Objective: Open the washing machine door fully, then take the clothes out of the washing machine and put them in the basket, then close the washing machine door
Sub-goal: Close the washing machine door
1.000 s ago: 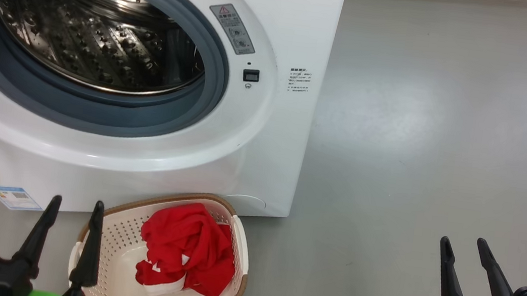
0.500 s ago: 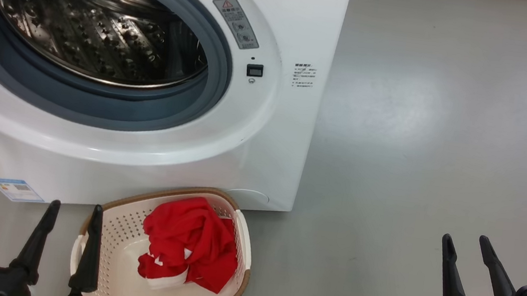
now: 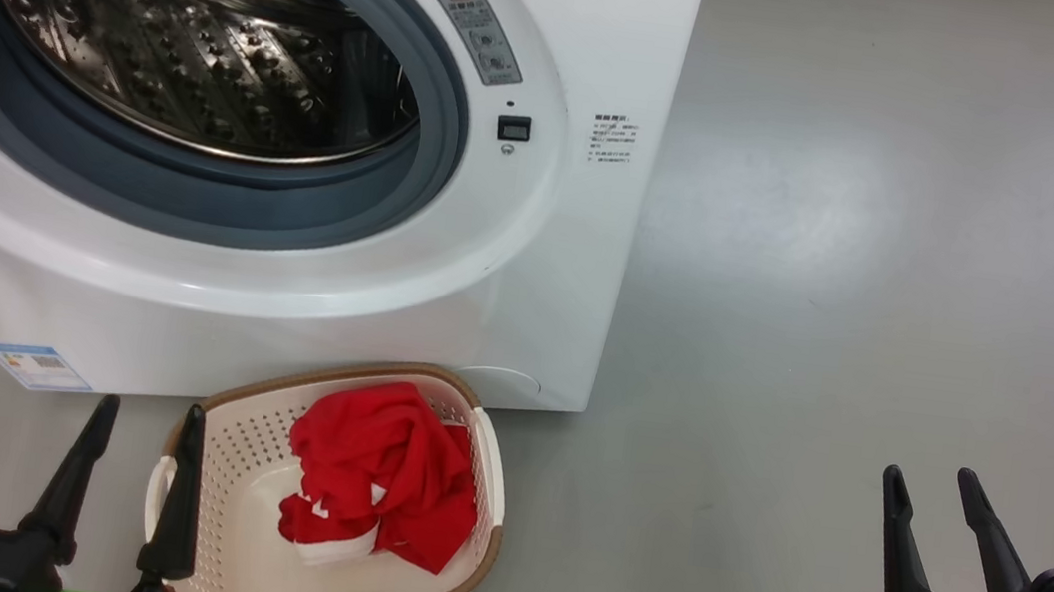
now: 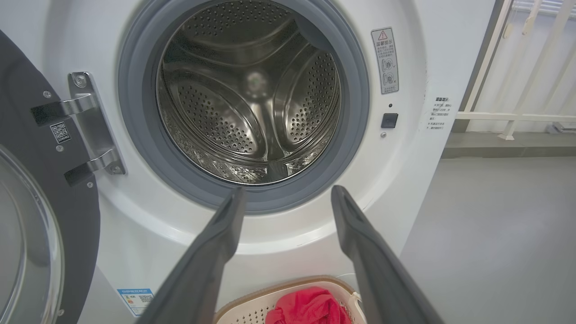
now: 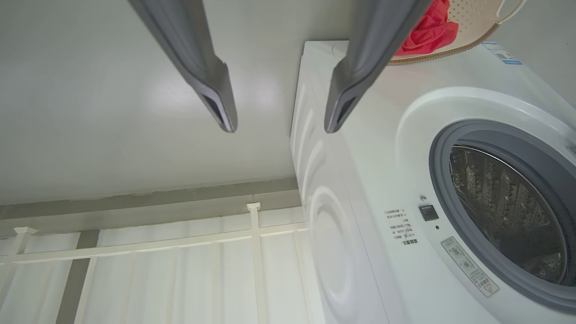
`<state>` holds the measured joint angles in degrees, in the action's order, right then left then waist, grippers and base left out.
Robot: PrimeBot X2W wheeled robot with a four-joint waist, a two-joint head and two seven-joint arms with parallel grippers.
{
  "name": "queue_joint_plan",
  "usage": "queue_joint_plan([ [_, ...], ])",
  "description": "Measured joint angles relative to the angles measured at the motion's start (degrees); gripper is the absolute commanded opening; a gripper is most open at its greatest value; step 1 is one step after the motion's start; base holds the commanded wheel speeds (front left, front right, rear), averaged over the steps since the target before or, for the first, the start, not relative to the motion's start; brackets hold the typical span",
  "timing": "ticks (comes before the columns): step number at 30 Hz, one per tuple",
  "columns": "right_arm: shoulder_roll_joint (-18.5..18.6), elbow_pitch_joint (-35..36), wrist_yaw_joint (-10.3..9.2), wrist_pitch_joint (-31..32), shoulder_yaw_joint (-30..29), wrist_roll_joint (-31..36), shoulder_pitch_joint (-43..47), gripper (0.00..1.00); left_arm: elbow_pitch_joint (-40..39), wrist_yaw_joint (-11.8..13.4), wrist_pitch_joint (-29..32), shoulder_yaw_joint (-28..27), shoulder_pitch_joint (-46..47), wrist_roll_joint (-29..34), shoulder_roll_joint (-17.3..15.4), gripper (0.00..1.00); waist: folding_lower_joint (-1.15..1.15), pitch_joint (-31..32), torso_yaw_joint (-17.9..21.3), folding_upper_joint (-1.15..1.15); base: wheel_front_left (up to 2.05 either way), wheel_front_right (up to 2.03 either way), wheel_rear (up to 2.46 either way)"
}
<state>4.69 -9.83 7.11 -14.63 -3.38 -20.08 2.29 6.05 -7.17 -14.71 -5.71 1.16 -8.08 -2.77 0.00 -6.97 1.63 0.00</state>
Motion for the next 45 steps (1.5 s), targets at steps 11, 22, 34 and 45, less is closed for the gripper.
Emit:
queue_joint_plan([
  [11, -0.1, 0.0, 0.00, 0.0, 0.0, 0.0, 0.0, 1.00, 0.1, 0.0, 0.0, -0.1, 0.0, 0.3, 0.0, 1.00, 0.00, -0.2, 0.0, 0.00, -1.32, 1.31, 0.01],
  [22, -0.1, 0.0, 0.00, 0.0, 0.0, 0.0, 0.0, 1.00, 0.4, 0.0, 0.0, -0.1, 0.0, 0.0, 0.0, 1.00, 0.00, 0.1, -0.4, 0.00, -0.29, 0.29, 0.00],
  [34, 0.2, -0.3, 0.00, 0.0, 0.2, 0.0, 0.0, 1.00, 1.5, 0.0, 0.0, 0.0, 0.0, 0.0, 0.2, 1.00, 0.00, 0.2, -2.9, 0.00, 0.00, 0.00, 0.00],
  [45, 1.4, -1.1, 0.00, 0.0, 2.1, 0.0, 0.0, 1.00, 2.4, 0.1, 0.0, 0.5, 0.0, -2.2, 0.2, 1.00, 0.00, 0.5, -9.2, 0.00, 0.00, 0.00, 0.00],
])
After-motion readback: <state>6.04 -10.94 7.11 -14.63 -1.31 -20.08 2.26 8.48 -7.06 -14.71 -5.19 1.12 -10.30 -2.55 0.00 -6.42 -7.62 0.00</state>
